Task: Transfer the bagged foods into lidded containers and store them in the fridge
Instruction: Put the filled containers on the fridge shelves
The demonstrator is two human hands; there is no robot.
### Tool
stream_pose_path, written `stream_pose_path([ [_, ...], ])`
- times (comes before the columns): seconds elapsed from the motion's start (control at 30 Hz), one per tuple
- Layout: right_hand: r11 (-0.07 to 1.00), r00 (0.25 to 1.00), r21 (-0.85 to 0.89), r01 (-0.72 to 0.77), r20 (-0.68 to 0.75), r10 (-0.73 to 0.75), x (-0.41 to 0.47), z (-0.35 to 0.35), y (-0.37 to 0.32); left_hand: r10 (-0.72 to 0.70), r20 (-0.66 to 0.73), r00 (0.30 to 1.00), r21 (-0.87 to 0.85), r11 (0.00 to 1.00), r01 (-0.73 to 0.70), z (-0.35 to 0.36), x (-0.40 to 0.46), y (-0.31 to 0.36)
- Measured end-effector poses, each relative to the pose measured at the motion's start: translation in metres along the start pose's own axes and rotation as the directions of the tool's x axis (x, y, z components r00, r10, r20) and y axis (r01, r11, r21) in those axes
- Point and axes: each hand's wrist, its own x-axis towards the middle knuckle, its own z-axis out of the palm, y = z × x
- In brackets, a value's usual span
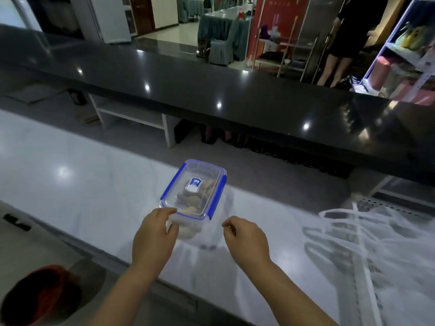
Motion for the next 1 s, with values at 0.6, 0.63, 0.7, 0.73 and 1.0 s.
stream_pose_path([
  [0.6,0.797,0.876,0.400,-0.452,0.029,0.482,0.064,0.064,-0.051,-0.069,0.415,0.907,-0.107,0.987,0.123,0.005,0.125,-0.050],
  [0.63,0.752,0.852,0.455,-0.477,0.031,0.522,0.063,0.069,-0.053,-0.051,0.433,0.900,-0.121,0.986,0.115,0.005,0.127,-0.053],
  [0.7,0.679,0.817,0.535,-0.503,0.038,0.576,0.060,0.076,-0.058,-0.012,0.441,0.897,-0.137,0.987,0.080,0.004,0.129,-0.055],
  [0.73,0.649,0.806,0.570,-0.504,0.041,0.590,0.058,0.079,-0.061,0.008,0.435,0.901,-0.144,0.988,0.060,0.004,0.129,-0.056],
  [1.0,0.480,0.722,0.776,-0.410,-0.046,0.691,0.019,0.071,-0.063,0.156,0.532,0.832,-0.255,0.967,-0.018,0.009,0.116,-0.041],
])
